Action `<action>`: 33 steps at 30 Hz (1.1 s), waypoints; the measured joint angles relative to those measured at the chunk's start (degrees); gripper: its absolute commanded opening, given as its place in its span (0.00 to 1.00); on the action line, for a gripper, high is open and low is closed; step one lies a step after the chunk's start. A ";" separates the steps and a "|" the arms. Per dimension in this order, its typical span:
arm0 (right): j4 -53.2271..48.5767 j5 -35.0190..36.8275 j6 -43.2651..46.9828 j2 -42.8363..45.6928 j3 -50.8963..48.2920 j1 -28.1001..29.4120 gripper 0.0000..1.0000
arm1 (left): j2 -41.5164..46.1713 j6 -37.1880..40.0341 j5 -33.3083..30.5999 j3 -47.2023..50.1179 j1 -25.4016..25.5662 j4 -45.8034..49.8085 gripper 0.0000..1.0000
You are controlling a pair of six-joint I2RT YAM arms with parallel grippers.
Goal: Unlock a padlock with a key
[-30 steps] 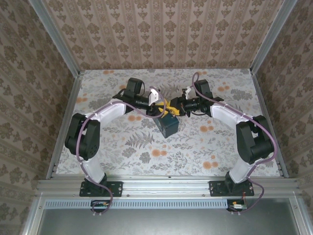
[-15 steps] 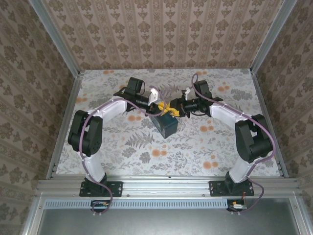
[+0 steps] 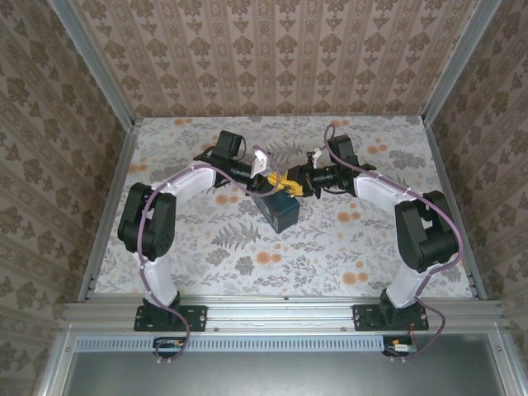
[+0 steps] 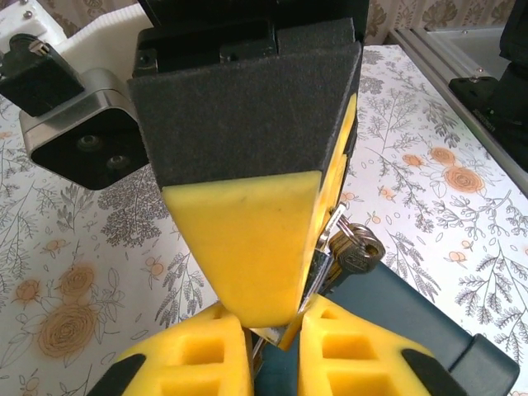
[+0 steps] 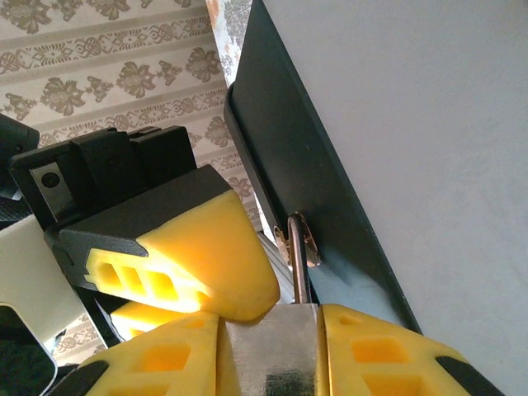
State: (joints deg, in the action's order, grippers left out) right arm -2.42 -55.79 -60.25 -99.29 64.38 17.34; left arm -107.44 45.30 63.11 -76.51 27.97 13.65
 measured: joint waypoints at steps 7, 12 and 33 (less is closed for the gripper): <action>-2.47 -1.07 3.34 0.00 0.37 -0.74 0.38 | -0.15 1.95 0.11 -0.61 0.02 2.03 0.05; -6.64 -1.25 8.48 0.00 2.80 -3.28 0.40 | -0.20 2.45 0.33 -0.68 0.02 3.13 0.05; -7.98 6.97 48.87 12.52 -0.90 -1.46 0.50 | -1.22 2.56 1.20 -2.82 0.00 7.43 0.03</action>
State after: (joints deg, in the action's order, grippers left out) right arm -10.39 -48.82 -11.38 -86.76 63.48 15.88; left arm -108.66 47.86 64.31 -79.33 27.97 21.08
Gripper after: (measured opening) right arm 0.503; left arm 0.051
